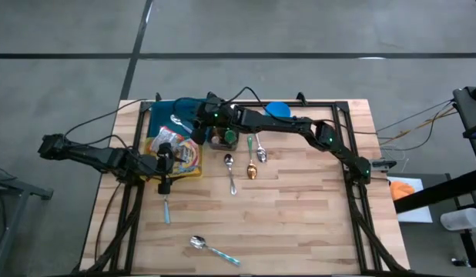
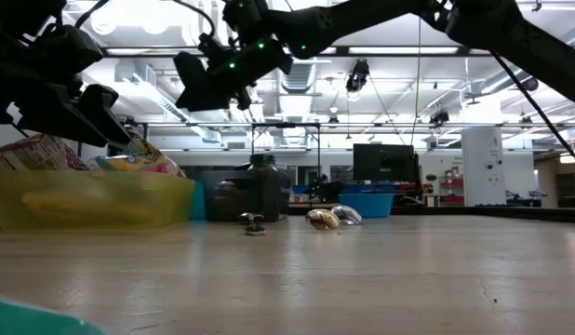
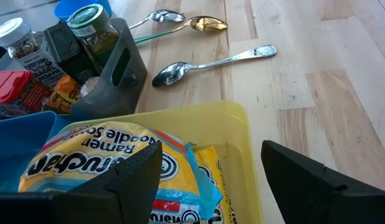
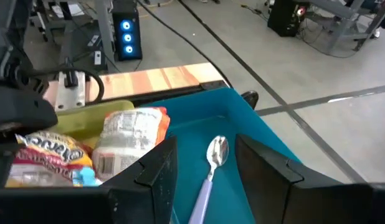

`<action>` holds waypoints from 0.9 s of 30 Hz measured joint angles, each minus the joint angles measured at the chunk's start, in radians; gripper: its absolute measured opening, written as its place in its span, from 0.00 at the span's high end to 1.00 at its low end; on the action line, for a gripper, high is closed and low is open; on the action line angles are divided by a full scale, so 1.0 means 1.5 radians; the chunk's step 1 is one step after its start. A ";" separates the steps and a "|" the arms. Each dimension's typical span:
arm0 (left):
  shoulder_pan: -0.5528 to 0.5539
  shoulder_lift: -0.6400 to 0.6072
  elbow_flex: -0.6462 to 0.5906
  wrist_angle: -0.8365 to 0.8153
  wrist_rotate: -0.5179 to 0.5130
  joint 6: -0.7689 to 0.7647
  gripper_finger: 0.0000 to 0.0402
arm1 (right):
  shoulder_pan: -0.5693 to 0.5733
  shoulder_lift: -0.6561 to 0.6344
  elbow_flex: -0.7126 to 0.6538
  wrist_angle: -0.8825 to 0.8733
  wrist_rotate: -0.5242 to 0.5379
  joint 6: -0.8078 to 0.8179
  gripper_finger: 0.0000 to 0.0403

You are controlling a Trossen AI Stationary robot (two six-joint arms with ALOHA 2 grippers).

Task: Pick & Place Food Item
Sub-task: Put the blue spoon into the blue bin

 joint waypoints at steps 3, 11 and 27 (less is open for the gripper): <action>0.000 0.000 0.000 0.000 0.000 0.001 0.32 | 0.004 -0.021 -0.036 -0.002 0.022 0.004 0.61; 0.000 0.000 0.000 0.000 0.000 0.001 0.32 | 0.035 -0.137 -0.231 0.070 0.138 0.021 0.61; 0.000 0.000 0.000 0.000 0.000 -0.001 0.32 | 0.072 -0.465 -0.821 0.504 0.194 0.018 0.61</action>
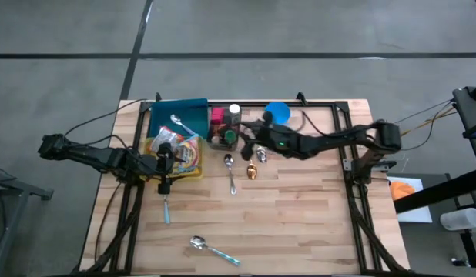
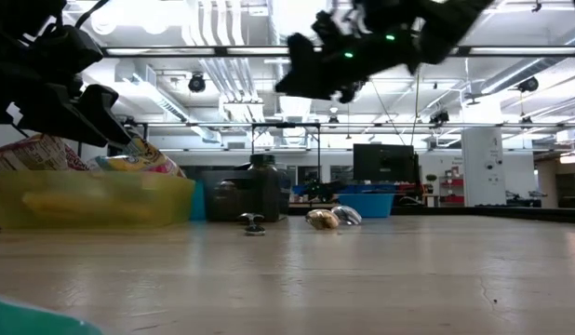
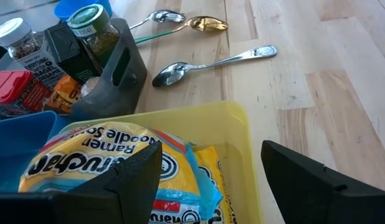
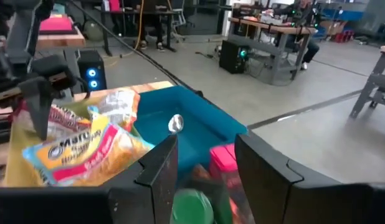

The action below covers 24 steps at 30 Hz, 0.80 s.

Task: Pick & Place Food Item
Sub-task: Put the blue spoon into the blue bin

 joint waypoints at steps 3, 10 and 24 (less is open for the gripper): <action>0.000 0.000 0.000 0.000 0.000 0.000 0.32 | 0.005 -0.057 -0.088 0.046 -0.001 -0.003 0.61; 0.000 0.000 0.000 -0.001 0.000 0.000 0.32 | 0.019 -0.197 -0.283 0.138 -0.050 -0.048 0.61; 0.000 0.000 0.000 -0.001 0.000 0.000 0.32 | 0.019 -0.520 -0.526 0.192 -0.068 -0.104 0.61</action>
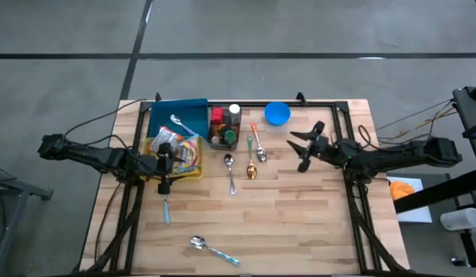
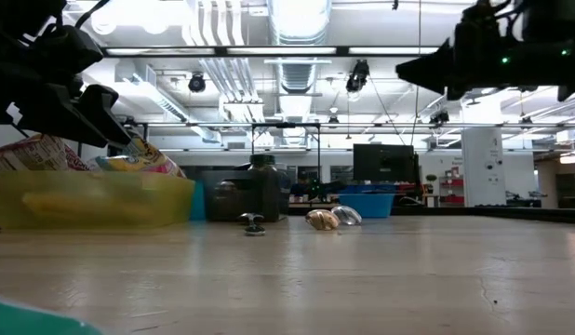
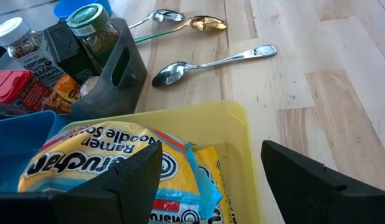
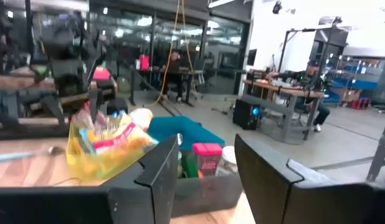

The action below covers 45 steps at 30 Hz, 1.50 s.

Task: Pick & Place Food Item
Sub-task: Put the blue spoon into the blue bin

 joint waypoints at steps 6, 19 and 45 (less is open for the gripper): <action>0.000 0.000 0.000 0.000 0.000 0.000 0.32 | 0.000 -0.074 0.003 -0.045 0.000 0.040 0.61; 0.000 0.000 0.000 0.000 0.000 0.002 0.32 | 0.000 -0.220 0.065 -0.405 0.020 0.006 0.61; 0.000 0.000 0.000 0.000 0.000 0.000 0.32 | 0.000 -0.515 -0.082 -0.429 0.042 -0.061 0.61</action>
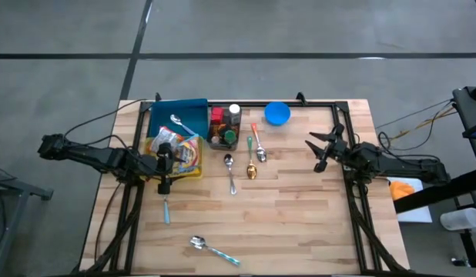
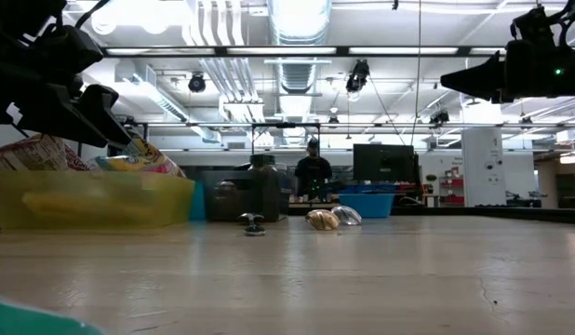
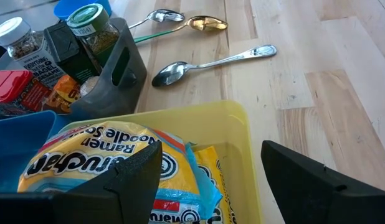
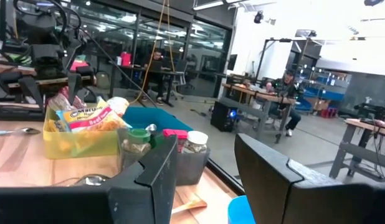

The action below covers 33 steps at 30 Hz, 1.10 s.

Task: Pick & Place Food Item
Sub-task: Put the blue spoon into the blue bin

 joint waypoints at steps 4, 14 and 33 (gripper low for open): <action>0.000 0.000 0.000 0.000 0.000 0.000 0.32 | 0.000 0.007 0.000 0.000 0.000 0.003 0.61; 0.000 0.000 0.000 0.000 0.000 0.000 0.32 | 0.000 0.007 0.000 0.000 -0.001 0.003 0.61; 0.000 0.000 0.000 0.000 0.003 0.001 0.32 | 0.000 0.007 0.000 0.001 -0.002 0.003 0.61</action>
